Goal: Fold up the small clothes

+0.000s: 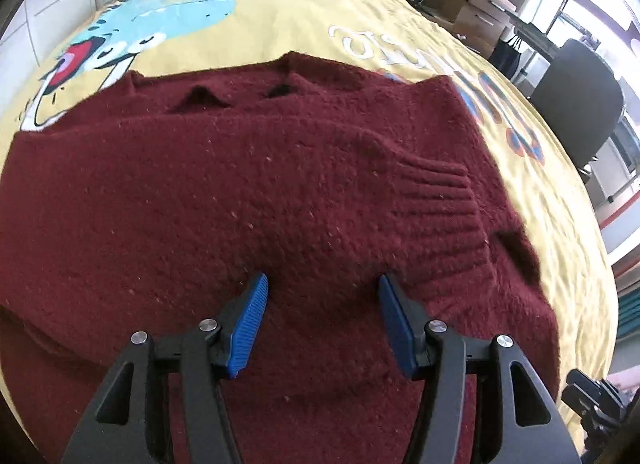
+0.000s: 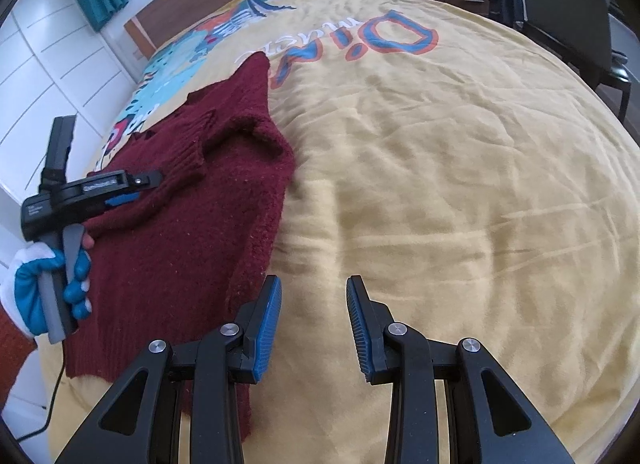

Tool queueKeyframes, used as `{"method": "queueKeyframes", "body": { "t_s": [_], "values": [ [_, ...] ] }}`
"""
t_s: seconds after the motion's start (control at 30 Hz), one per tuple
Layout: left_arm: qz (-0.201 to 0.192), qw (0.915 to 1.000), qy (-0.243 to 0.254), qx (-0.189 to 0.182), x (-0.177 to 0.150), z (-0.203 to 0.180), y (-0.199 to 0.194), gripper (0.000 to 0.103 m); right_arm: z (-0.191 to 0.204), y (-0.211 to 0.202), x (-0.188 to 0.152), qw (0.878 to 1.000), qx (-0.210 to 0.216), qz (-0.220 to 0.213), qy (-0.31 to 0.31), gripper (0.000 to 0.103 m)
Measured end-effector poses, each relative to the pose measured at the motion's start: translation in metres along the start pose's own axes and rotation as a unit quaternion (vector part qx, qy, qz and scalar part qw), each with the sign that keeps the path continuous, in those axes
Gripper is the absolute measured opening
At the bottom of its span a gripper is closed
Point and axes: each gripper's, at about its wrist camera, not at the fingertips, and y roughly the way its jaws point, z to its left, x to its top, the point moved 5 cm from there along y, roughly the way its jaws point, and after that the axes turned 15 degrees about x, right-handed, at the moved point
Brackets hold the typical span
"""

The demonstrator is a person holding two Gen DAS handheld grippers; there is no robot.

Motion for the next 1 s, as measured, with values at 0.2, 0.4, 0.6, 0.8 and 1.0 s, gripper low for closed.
{"method": "queueKeyframes", "body": {
  "t_s": [0.2,0.4,0.6,0.8,1.0],
  "values": [
    [-0.025,0.9992,-0.022,0.024,0.007,0.040,-0.020,0.052,0.002,-0.001,0.000,1.000,-0.003,0.000,-0.002,0.035],
    [-0.030,0.9928,-0.076,0.088,0.015,0.113,-0.019,0.052,0.009,0.003,0.001,1.000,-0.003,0.004,-0.008,0.035],
    [-0.016,0.9818,-0.127,0.140,0.003,0.174,-0.004,0.052,0.012,0.006,0.002,1.000,-0.005,0.009,-0.010,0.035],
    [-0.010,0.9857,-0.107,0.130,-0.006,0.164,-0.006,0.058,0.016,0.005,0.002,1.000,-0.004,0.007,-0.013,0.035],
    [-0.017,0.9856,-0.120,0.118,-0.012,0.164,-0.029,0.058,0.021,-0.006,0.001,1.000,0.001,-0.001,-0.016,0.036]
  ]
}}
